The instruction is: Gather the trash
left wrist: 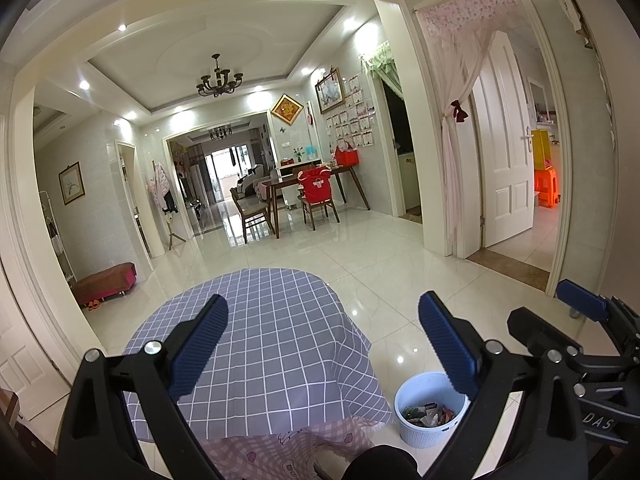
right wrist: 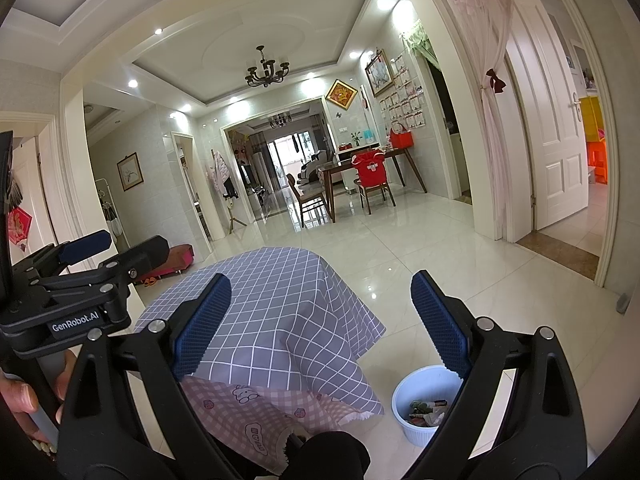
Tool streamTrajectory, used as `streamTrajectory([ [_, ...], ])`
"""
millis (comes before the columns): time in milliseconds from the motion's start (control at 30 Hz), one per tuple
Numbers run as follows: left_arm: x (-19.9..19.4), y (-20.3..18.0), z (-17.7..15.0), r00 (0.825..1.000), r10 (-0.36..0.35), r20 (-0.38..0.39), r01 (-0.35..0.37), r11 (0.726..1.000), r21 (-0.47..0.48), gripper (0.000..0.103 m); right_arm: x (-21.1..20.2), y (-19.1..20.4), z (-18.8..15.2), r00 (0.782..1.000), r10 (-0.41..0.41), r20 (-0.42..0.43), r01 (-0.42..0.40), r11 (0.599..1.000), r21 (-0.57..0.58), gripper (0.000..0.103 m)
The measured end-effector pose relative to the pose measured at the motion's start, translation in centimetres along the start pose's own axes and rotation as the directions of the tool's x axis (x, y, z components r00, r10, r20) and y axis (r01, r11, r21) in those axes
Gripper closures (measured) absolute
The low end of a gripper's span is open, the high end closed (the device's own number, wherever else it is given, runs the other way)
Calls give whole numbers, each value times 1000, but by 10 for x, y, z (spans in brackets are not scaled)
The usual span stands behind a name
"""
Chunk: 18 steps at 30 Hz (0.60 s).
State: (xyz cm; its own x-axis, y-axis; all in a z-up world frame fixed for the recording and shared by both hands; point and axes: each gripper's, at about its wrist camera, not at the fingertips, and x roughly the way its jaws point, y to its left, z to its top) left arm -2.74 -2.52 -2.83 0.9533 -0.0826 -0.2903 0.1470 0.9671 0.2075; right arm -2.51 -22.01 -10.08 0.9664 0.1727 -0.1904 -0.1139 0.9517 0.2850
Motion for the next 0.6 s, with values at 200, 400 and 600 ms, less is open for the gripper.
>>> streamTrajectory([
  [200,0,1,1,1000,0,0,0,1000,0,9,1,2,-2,1000,-2,-1,2,1000,1,13],
  [400,0,1,2,1000,0,-2,0,1000,1,9,1,2,-3,1000,0,-2,0,1000,2,13],
  [600,0,2,3,1000,0,-3,0,1000,2,9,2,4,-5,1000,-2,-4,2,1000,4,13],
])
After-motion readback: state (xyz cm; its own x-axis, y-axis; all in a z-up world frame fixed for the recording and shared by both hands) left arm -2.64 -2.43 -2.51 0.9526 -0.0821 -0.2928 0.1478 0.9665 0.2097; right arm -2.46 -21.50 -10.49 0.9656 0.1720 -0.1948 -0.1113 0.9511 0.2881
